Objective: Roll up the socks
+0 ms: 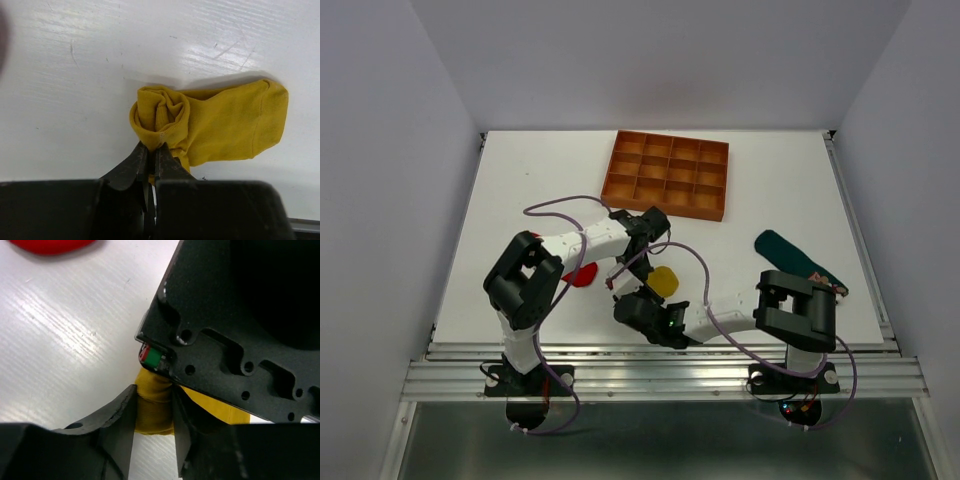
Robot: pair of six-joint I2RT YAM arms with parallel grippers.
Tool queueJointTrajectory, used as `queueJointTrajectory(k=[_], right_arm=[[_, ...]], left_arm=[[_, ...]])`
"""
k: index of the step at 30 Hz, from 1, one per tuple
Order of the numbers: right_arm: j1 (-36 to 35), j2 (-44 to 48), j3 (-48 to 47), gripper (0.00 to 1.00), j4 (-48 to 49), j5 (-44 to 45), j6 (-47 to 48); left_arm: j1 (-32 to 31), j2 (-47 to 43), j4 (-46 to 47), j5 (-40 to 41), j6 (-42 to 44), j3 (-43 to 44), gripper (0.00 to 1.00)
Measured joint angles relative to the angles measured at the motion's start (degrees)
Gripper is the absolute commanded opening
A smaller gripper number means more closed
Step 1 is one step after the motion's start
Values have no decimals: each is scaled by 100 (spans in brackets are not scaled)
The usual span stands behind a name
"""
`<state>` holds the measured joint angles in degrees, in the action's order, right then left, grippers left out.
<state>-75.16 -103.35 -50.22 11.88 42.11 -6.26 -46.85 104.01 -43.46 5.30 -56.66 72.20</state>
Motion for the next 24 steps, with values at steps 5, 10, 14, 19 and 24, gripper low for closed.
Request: queueJointTrajectory(k=[5, 10, 14, 19, 24], right_arm=[[-31, -175, -177, 6, -105, 184, -72], [-37, -173, -168, 2, -168, 212, -205], [-31, -81, -17, 1, -72, 142, -485], [68, 212, 365, 2, 245, -214, -920], [431, 577, 798, 1, 671, -820, -1360]], left_arm=[[46, 0, 20, 46, -2, 0, 14], [46, -7, 37, 57, -42, 0, 40], [44, -118, 68, 57, -81, -11, 51], [101, -448, 201, 107, -83, -24, 56], [407, -979, 498, 116, -35, -195, 57]])
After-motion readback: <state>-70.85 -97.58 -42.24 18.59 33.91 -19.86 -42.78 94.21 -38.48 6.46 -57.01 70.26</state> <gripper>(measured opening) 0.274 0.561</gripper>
